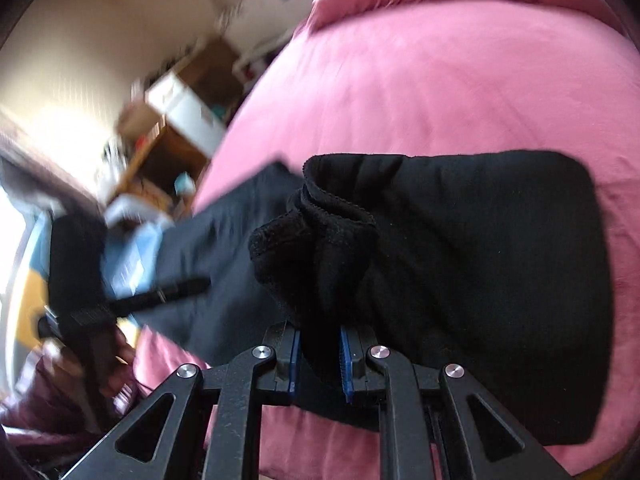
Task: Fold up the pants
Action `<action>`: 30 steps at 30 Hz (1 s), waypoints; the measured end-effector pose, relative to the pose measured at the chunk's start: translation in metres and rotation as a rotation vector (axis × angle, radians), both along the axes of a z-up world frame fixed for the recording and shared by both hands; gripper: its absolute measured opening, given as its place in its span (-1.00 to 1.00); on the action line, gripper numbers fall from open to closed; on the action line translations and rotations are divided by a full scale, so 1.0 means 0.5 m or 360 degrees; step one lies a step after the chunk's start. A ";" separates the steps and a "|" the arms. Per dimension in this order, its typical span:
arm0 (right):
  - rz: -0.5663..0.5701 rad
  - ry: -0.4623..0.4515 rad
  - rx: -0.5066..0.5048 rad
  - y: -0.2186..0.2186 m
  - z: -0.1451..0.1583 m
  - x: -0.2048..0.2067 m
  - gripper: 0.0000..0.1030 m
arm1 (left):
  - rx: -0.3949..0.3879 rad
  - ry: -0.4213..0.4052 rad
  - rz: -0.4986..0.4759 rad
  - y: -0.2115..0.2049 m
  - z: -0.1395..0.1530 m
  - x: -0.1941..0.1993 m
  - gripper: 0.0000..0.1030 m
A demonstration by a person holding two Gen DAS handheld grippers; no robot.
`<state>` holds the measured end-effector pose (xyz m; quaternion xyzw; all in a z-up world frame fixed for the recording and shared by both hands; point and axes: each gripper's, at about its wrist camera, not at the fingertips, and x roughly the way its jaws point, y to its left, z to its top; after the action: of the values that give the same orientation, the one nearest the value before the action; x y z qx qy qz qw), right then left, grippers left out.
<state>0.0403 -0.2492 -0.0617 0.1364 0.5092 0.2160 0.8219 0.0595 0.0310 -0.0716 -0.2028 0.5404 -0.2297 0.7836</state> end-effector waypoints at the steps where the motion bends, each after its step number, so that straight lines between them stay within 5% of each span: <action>1: 0.0028 0.0008 -0.0033 0.016 -0.006 -0.002 -0.69 | -0.0018 0.0011 -0.0005 -0.003 -0.003 0.003 -0.11; 7: 0.0143 -0.0001 -0.0259 0.068 -0.052 -0.017 -0.68 | -0.0192 0.0210 -0.0005 -0.025 -0.035 0.037 -0.10; 13: 0.0306 -0.0164 -0.0514 0.114 -0.065 -0.049 -0.57 | -0.0338 0.0337 0.0045 -0.066 -0.043 0.054 -0.08; 17: 0.0404 -0.0209 -0.0422 0.120 -0.056 -0.074 -0.09 | -0.0360 0.0435 0.0039 -0.105 -0.061 0.074 0.03; 19: 0.0411 -0.0192 -0.0316 0.107 -0.039 -0.084 -0.07 | -0.0338 0.0471 0.0028 -0.121 -0.069 0.077 0.03; 24: 0.0122 -0.0131 -0.0206 -0.026 -0.004 -0.118 -0.06 | -0.0201 0.0474 -0.0001 -0.165 -0.091 0.081 0.03; 28: -0.0180 -0.0068 -0.0286 -0.166 0.007 -0.179 -0.02 | -0.0148 0.0450 -0.0024 -0.186 -0.093 0.080 -0.04; 30: -0.0343 -0.0003 -0.0346 -0.236 -0.007 -0.211 0.15 | -0.0106 0.0402 -0.0050 -0.199 -0.089 0.077 -0.67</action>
<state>-0.0652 -0.3672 -0.0654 0.1003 0.5111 0.0702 0.8508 0.0978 -0.0687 -0.1161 -0.2476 0.6300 -0.2322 0.6984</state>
